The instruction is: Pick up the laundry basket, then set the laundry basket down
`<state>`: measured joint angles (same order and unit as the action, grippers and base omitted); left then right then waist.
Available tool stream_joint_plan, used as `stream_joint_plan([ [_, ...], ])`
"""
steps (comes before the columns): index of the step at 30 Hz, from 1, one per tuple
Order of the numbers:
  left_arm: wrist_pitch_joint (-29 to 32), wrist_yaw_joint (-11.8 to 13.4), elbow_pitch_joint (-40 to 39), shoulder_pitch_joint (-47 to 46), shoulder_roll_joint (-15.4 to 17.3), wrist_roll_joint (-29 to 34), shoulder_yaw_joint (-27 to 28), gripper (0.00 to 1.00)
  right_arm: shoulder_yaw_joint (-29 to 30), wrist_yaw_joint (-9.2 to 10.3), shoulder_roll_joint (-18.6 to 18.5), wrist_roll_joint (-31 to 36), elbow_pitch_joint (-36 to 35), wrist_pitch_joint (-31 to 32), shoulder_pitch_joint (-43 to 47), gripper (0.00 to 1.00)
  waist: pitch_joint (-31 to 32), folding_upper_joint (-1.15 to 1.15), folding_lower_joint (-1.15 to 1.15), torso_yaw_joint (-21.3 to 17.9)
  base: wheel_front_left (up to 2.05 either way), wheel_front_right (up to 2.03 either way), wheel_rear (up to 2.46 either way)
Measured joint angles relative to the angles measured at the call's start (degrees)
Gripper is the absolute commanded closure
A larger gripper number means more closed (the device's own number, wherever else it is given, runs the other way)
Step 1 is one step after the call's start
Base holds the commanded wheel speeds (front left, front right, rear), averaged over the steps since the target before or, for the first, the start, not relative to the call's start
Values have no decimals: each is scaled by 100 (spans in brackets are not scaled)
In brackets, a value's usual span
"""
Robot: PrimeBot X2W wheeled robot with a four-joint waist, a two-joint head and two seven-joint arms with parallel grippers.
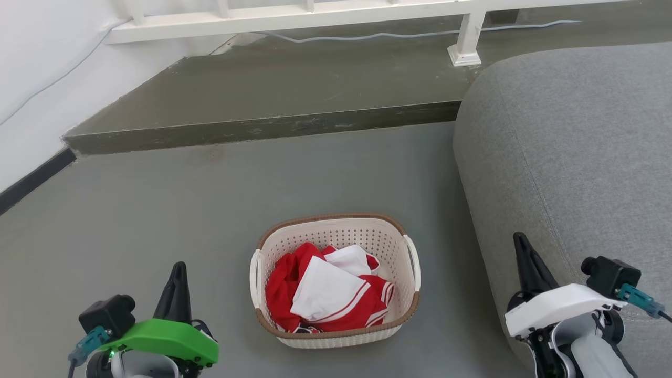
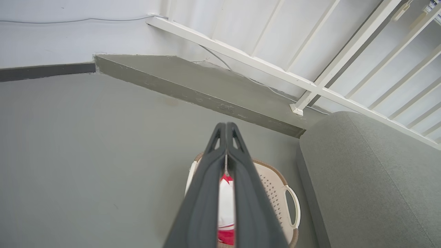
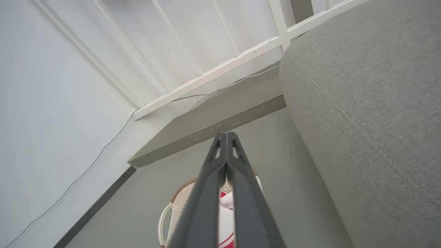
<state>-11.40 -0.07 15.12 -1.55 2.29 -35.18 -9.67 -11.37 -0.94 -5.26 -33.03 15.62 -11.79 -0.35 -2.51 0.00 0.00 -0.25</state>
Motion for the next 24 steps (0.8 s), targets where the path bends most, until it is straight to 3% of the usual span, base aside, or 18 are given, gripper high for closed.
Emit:
stream_joint_plan([
  [24, 438, -151, -4, -1, -1, -1437, 333, 100, 450, -152, 59, -1521, -11, 437, -20, 100, 59, 0, 0, 7, 0, 0, 0],
])
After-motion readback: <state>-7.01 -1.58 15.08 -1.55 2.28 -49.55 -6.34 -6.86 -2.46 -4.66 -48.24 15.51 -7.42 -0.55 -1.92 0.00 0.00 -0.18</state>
